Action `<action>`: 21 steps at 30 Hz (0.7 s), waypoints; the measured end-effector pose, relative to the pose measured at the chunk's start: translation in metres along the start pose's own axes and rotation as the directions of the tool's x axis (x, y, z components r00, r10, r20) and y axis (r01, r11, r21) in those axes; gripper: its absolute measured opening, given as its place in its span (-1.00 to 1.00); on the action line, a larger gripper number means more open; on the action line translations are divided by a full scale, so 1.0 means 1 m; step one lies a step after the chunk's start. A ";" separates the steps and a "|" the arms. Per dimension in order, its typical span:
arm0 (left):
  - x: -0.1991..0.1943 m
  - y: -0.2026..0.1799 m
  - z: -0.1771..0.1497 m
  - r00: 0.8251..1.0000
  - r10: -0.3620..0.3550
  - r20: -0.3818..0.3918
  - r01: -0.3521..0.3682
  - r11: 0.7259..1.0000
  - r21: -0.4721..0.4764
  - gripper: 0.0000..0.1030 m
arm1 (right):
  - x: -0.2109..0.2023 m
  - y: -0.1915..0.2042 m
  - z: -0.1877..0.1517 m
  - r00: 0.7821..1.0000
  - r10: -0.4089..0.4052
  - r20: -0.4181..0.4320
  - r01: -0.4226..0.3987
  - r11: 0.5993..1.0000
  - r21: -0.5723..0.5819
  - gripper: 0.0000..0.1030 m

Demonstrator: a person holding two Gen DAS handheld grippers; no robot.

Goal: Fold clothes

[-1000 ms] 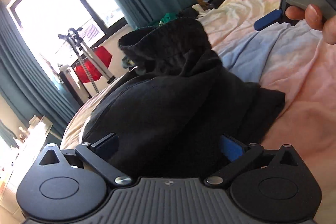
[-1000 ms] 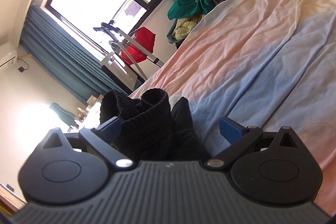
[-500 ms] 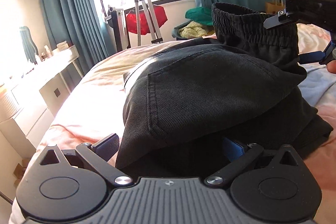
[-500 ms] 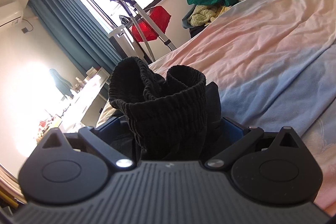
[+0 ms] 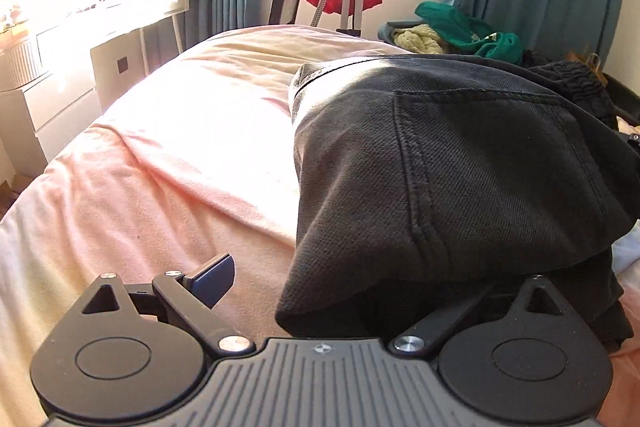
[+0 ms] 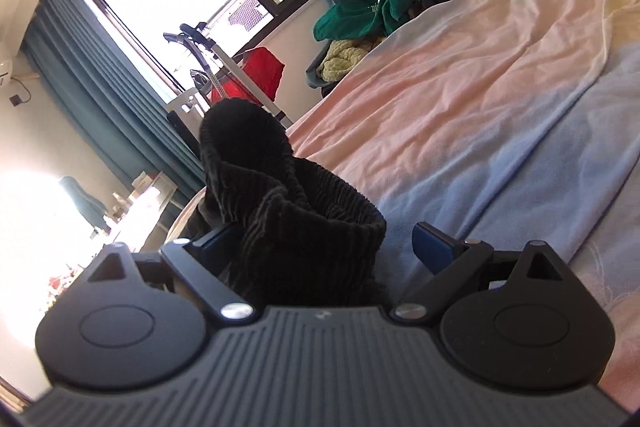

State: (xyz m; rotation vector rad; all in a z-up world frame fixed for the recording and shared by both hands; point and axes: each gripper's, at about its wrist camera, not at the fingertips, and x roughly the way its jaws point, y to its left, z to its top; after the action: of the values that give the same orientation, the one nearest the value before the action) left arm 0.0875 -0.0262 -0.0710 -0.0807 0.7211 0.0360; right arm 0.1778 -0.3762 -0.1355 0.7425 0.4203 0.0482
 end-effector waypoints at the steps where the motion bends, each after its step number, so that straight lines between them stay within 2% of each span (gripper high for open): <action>1: -0.001 0.003 0.000 1.000 -0.005 -0.002 0.005 1.000 -0.009 0.87 | 0.000 -0.002 0.000 1.000 -0.004 -0.002 0.004 1.000 -0.001 0.56; 5: -0.011 0.009 -0.002 1.000 0.003 0.005 -0.003 1.000 0.003 0.87 | 0.003 -0.012 -0.005 1.000 0.018 -0.016 -0.017 0.998 0.055 0.53; 8: -0.017 0.008 -0.005 1.000 0.003 0.012 -0.004 1.000 0.014 0.87 | 0.007 -0.022 -0.006 0.997 0.070 -0.038 -0.064 0.987 0.149 0.56; 10: -0.021 0.007 -0.007 1.000 -0.002 0.018 0.002 1.000 0.019 0.87 | 0.011 -0.029 -0.005 0.993 0.104 -0.049 -0.092 0.973 0.211 0.65; 12: -0.025 0.002 -0.009 0.999 -0.023 0.030 0.022 0.999 0.035 0.87 | 0.020 -0.033 -0.005 0.983 0.175 -0.058 -0.152 0.948 0.281 0.65; 13: -0.026 -0.002 -0.011 0.999 -0.035 0.037 0.033 0.998 0.046 0.87 | 0.024 -0.033 -0.004 0.977 0.203 -0.063 -0.176 0.939 0.295 0.65; 14: -0.028 -0.006 -0.012 0.998 -0.042 0.043 0.039 0.997 0.063 0.86 | 0.024 -0.027 -0.005 0.979 0.192 -0.063 -0.172 0.954 0.246 0.61; 15: -0.031 -0.009 -0.014 0.998 -0.050 0.049 0.046 0.996 0.077 0.84 | 0.025 -0.020 -0.006 0.981 0.182 -0.062 -0.167 0.966 0.196 0.29; 16: -0.034 -0.012 -0.016 0.997 -0.052 0.055 0.047 0.994 0.098 0.77 | 0.024 -0.014 -0.006 0.983 0.171 -0.059 -0.160 0.975 0.153 0.18; 18: -0.035 -0.026 -0.018 0.996 -0.038 0.085 0.024 0.986 0.163 0.74 | 0.019 -0.010 -0.008 0.988 0.148 -0.044 -0.141 0.980 0.138 -0.15; 21: -0.042 -0.032 -0.025 0.993 -0.046 0.107 0.025 0.983 0.183 0.74 | 0.007 -0.005 -0.008 0.993 0.119 -0.020 -0.115 0.983 0.141 -0.34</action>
State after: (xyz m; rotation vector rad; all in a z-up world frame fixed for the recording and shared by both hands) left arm 0.0419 -0.0607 -0.0600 0.0827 0.6088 -0.0593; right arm 0.1804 -0.3735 -0.1465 0.9051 0.4100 0.1412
